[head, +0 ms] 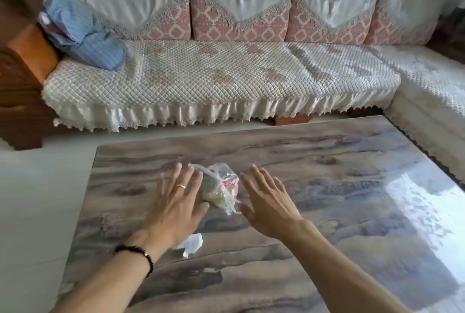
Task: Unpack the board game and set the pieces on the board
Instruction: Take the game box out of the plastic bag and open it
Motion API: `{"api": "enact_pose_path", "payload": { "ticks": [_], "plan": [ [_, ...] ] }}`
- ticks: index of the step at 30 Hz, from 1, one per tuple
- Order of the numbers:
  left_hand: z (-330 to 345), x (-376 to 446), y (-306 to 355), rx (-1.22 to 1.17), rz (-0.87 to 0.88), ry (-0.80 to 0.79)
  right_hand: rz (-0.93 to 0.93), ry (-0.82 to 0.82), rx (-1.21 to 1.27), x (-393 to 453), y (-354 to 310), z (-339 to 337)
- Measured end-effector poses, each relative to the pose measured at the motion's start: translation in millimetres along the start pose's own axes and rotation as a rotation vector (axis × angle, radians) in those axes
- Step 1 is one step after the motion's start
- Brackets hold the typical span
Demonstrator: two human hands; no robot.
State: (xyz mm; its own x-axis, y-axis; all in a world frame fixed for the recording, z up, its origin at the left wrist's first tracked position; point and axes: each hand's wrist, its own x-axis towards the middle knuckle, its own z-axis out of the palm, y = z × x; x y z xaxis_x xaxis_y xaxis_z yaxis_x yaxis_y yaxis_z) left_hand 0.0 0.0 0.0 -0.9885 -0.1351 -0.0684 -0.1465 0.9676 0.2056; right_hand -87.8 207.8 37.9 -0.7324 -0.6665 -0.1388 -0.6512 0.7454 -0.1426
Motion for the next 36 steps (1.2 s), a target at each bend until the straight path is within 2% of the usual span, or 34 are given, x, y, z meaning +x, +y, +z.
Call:
{"api": "enact_pose_path", "payload": {
  "ticks": [1,5,10,12,16,20,23,25,26,29,31,34,36],
  "plan": [
    [20.7,6.7,0.5,0.004,-0.033,-0.056,-0.017,-0.039,0.009,7.0,5.3,23.0],
    [96.5,40.6,-0.6,-0.032,-0.094,-0.1,-0.008,-0.103,0.123,52.1,29.0,122.6],
    [167.3,81.8,-3.0,-0.208,-0.181,-0.035,0.003,-0.071,0.181,100.7,54.7,195.1],
    [181.3,92.2,0.9,-0.291,-0.192,0.01,-0.02,0.02,0.215,106.4,62.2,209.8],
    [193.4,99.0,15.2,-0.334,-0.125,0.092,-0.068,0.09,0.267,87.9,78.4,215.2],
    [198.2,95.1,29.5,-0.351,0.022,0.053,-0.053,0.119,0.325,59.8,106.8,194.2],
    [200.7,98.1,44.7,-0.36,0.188,-0.007,-0.011,0.218,0.358,56.8,124.0,180.6],
    [203.2,95.9,57.7,-0.337,0.237,-0.015,-0.013,0.179,0.331,54.4,131.0,184.3],
    [204.7,93.4,64.5,-0.332,0.242,-0.008,-0.013,0.172,0.317,51.2,133.6,189.3],
    [206.7,86.1,77.8,-0.39,0.153,-0.016,0.032,0.287,0.311,37.2,143.3,203.5],
    [210.5,81.3,82.6,-0.405,0.184,0.044,0.038,0.33,0.289,26.5,144.8,206.7],
    [221.5,63.5,86.5,-0.294,0.307,0.173,0.023,0.323,0.294,0.2,141.5,212.9],
    [225.0,41.3,90.7,-0.236,0.325,0.22,0.041,0.312,0.314,-24.6,140.1,216.6]
  ]
}}
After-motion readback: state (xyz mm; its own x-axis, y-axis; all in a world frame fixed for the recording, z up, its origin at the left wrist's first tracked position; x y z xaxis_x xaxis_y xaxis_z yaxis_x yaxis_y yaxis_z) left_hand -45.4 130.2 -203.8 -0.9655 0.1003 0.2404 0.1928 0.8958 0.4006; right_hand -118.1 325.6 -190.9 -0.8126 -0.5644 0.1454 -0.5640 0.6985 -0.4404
